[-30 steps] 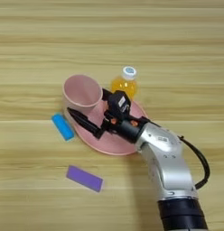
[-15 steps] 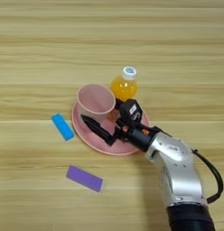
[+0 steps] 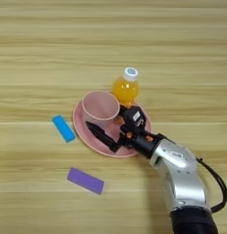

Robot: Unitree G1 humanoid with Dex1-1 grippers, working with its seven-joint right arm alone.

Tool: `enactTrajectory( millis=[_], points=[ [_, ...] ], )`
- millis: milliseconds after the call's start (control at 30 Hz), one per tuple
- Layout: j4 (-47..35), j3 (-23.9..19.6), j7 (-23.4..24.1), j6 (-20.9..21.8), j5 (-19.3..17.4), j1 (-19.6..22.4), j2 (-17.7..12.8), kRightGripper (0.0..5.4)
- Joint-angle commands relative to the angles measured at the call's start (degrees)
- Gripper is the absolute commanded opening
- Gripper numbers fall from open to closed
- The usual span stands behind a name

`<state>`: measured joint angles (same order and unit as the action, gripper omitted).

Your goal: Move the objects on the table

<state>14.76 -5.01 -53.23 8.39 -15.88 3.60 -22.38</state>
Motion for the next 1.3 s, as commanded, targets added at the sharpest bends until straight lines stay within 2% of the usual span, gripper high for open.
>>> enactTrajectory(
  millis=[33, 100, 1000, 1100, 1300],
  points=[
    [-1.6, -0.8, 1.2, 1.2, 0.0, 2.7, -1.7, 5.20],
    [-1.9, -0.8, 1.2, 1.1, -0.1, 2.9, -1.6, 5.39],
    [-20.6, -3.3, 1.4, -3.4, -7.6, 0.9, -2.0, 5.39],
    [-23.0, -3.4, -0.7, -4.3, -9.9, -0.3, -2.5, 5.39],
    [-29.7, -3.4, -8.9, -7.5, -17.0, -5.4, -5.7, 5.39]
  ],
)
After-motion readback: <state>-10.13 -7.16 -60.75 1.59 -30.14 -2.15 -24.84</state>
